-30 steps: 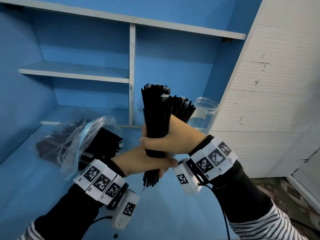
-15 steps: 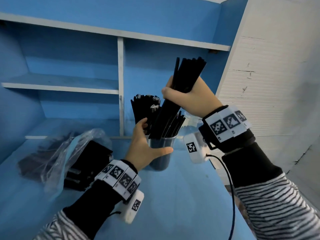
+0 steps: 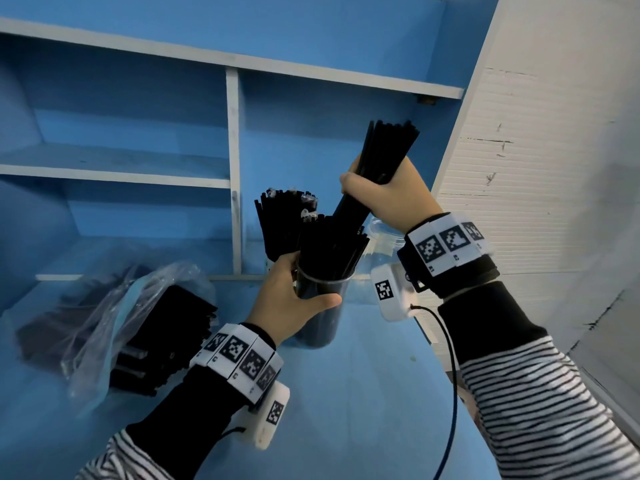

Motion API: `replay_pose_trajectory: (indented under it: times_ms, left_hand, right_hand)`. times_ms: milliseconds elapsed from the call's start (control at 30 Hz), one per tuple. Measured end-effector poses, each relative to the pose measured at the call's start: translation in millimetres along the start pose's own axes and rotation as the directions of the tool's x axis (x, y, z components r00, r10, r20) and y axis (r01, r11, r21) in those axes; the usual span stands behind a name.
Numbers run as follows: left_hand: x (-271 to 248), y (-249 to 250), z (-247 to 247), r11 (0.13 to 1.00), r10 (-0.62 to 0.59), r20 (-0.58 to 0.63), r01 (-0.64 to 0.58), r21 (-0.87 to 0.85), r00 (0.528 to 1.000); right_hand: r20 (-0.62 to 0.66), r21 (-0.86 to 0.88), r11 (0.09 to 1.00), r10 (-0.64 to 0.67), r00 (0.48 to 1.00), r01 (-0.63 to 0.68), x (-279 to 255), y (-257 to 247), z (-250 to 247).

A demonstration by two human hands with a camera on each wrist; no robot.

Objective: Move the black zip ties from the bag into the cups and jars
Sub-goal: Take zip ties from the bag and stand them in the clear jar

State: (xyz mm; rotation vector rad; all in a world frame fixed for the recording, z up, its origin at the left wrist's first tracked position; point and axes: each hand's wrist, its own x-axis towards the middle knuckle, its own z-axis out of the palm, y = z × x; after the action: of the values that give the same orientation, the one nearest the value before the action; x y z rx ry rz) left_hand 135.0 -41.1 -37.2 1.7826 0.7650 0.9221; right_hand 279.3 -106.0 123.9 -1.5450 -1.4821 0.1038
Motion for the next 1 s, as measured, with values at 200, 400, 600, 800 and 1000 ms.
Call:
replay_pose_trajectory:
  times_ms: [200,400,600,800,1000]
  left_hand:
    - [1.5,-3.3,-1.2,1.000,0.019,0.004,-0.019,-0.003,1.000]
    - [2.4,-3.6,-0.4,1.000,0.011,0.012,-0.011,-0.020,1.000]
    - [-0.1,-1.1,-0.6,0.999,0.035,-0.005,-0.034,0.037,0.999]
    - [-0.3,0.8,-0.2,0.999,0.030,-0.002,-0.030,0.016,1.000]
    - [-1.3,1.9,-0.7,1.000,0.020,-0.007,-0.020,0.024,1.000]
  right_hand:
    - [0.133,-0.073,0.996,0.067,0.989,-0.058,-14.4,21.2,29.8]
    - [0.095,-0.072,0.994,0.093,0.991,-0.087,-35.2,27.1,38.3]
    - [-0.088,0.212,0.966,-0.135,0.987,0.151,-40.7,8.5,26.5]
    - [-0.102,-0.062,0.962,-0.271,0.957,0.266,-41.6,14.9,44.4]
    - [-0.110,-0.158,0.948,-0.296,0.949,0.278,-42.3,23.0,50.3]
